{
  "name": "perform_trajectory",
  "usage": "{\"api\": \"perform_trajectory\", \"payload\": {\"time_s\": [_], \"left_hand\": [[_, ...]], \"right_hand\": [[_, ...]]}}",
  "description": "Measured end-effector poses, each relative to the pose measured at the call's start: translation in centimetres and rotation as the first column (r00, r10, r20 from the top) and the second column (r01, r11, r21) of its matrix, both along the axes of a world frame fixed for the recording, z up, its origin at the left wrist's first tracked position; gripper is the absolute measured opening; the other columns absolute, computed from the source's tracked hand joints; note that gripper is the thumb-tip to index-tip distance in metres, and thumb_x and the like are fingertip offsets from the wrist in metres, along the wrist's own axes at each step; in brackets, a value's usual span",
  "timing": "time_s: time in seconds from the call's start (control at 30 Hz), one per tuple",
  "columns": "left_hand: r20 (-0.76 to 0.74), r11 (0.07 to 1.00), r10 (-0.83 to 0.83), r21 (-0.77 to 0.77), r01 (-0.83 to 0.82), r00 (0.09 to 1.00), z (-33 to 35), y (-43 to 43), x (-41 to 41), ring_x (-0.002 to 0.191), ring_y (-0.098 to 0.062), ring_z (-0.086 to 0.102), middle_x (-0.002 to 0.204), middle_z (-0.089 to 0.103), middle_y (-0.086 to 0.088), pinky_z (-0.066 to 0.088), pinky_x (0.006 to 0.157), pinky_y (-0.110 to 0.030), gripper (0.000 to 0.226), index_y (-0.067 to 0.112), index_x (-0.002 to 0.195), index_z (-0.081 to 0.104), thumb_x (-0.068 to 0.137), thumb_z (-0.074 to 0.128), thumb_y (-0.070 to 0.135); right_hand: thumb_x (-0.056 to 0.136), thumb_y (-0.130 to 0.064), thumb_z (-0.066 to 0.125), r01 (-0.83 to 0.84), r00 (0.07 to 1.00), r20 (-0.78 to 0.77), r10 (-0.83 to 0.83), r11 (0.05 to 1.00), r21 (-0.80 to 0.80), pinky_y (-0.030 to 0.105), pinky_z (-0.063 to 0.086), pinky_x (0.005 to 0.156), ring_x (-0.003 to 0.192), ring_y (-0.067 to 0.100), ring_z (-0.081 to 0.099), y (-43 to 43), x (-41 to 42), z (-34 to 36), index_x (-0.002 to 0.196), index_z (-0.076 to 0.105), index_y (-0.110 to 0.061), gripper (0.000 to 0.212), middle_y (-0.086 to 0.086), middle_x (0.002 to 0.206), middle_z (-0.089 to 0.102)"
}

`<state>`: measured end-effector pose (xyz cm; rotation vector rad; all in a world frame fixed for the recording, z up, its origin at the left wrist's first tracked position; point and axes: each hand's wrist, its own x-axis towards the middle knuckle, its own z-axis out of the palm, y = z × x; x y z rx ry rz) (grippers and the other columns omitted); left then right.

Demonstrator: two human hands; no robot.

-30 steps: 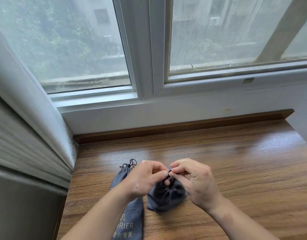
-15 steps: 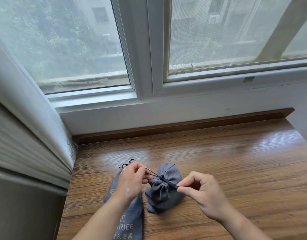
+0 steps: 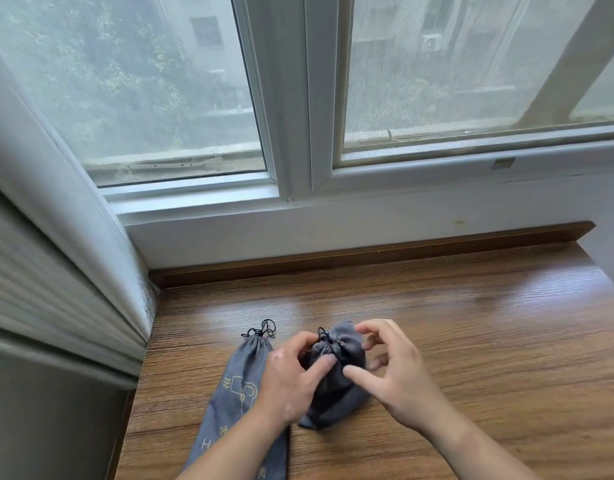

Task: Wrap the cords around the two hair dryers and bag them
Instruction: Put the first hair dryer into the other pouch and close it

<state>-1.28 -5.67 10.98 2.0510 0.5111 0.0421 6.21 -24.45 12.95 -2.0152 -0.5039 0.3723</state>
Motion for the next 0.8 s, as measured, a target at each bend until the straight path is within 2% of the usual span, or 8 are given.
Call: {"api": "perform_trajectory", "payload": {"time_s": [0.07,0.17,0.27,0.37,0.47,0.57,0.7,0.8], "left_hand": [[-0.006,0.997,0.056,-0.049,-0.056,0.998,0.0,0.1,0.2,0.074,-0.005,0.069,0.082,0.077,0.007,0.057,0.079,-0.030,0.016,0.032,0.090,0.069,0.083,0.084,0.031],[-0.025,0.982,0.100,-0.157,-0.102,0.995,0.0,-0.3,0.4,0.080,-0.012,0.073,0.084,0.079,0.004,0.059,0.079,-0.031,0.018,0.029,0.091,0.072,0.080,0.086,0.030],[0.006,0.966,0.074,-0.251,-0.070,0.997,0.9,-1.2,0.1,0.087,-0.013,0.076,0.090,0.081,0.005,0.061,0.084,-0.030,0.020,0.023,0.098,0.077,0.079,0.081,0.029],[0.019,0.943,0.041,-0.331,-0.033,0.999,0.8,-1.1,-0.6,0.098,-0.016,0.077,0.101,0.082,0.002,0.062,0.092,-0.035,0.039,0.016,0.114,0.078,0.078,0.072,0.029],[0.109,0.956,0.045,-0.292,-0.012,0.993,0.7,0.1,-1.4,0.107,-0.009,0.072,0.110,0.075,0.011,0.060,0.094,-0.037,0.032,0.033,0.109,0.080,0.080,0.070,0.025],[0.141,0.967,0.048,-0.254,-0.010,0.989,0.9,2.6,-2.6,0.121,-0.007,0.061,0.124,0.065,0.013,0.055,0.092,-0.021,0.049,0.048,0.119,0.067,0.075,0.074,0.027],[0.002,0.905,-0.358,-0.247,0.347,0.934,1.8,6.4,-3.8,0.145,0.004,0.039,0.155,0.041,0.030,0.038,0.119,-0.029,0.099,0.060,0.150,0.031,0.071,0.088,0.045],[0.017,0.890,-0.377,-0.271,0.367,0.926,3.2,8.6,-4.0,0.143,-0.005,0.048,0.154,0.051,0.019,0.040,0.121,-0.041,0.108,0.051,0.152,0.034,0.065,0.096,0.041]], "right_hand": [[0.066,-0.039,0.082,0.015,0.999,0.044,-0.013,0.998,-0.057,0.020,0.055,0.066,0.092,0.011,0.065,0.4,-0.6,-0.8,0.104,0.063,-0.035,0.043,-0.017,0.103,0.062],[0.062,-0.055,0.079,-0.012,1.000,0.024,0.015,0.993,-0.120,0.018,0.054,0.082,0.096,0.003,0.065,1.7,-1.7,-1.8,0.113,0.064,-0.031,0.058,-0.018,0.105,0.065],[0.065,-0.053,0.078,0.058,0.998,0.012,-0.057,0.994,-0.095,0.003,0.040,0.085,0.100,-0.001,0.061,3.0,-2.1,-2.1,0.121,0.063,-0.028,0.063,-0.019,0.108,0.066],[0.076,-0.043,0.077,0.135,0.990,0.039,-0.132,0.988,-0.072,0.016,0.051,0.085,0.096,0.003,0.069,3.6,-1.7,-2.0,0.117,0.067,-0.029,0.045,-0.016,0.102,0.074],[0.084,-0.031,0.077,0.127,0.990,0.060,-0.125,0.992,-0.017,0.030,0.056,0.083,0.088,-0.002,0.071,3.5,-1.5,-1.3,0.107,0.071,-0.032,0.025,-0.019,0.092,0.076],[0.087,-0.029,0.074,0.011,1.000,0.013,-0.011,0.999,0.041,0.033,0.057,0.080,0.083,0.001,0.072,3.4,-1.6,1.2,0.104,0.072,-0.029,0.017,-0.016,0.089,0.077],[0.090,-0.023,0.069,-0.245,0.953,-0.131,0.273,0.949,0.200,0.034,0.056,0.077,0.083,0.016,0.071,4.5,-0.8,6.3,0.103,0.071,-0.025,0.013,0.000,0.091,0.077],[0.087,-0.028,0.066,-0.272,0.889,-0.254,0.381,0.885,0.378,0.039,0.054,0.080,0.088,0.020,0.068,7.1,0.7,8.2,0.105,0.071,-0.016,0.022,0.005,0.095,0.075]]}}
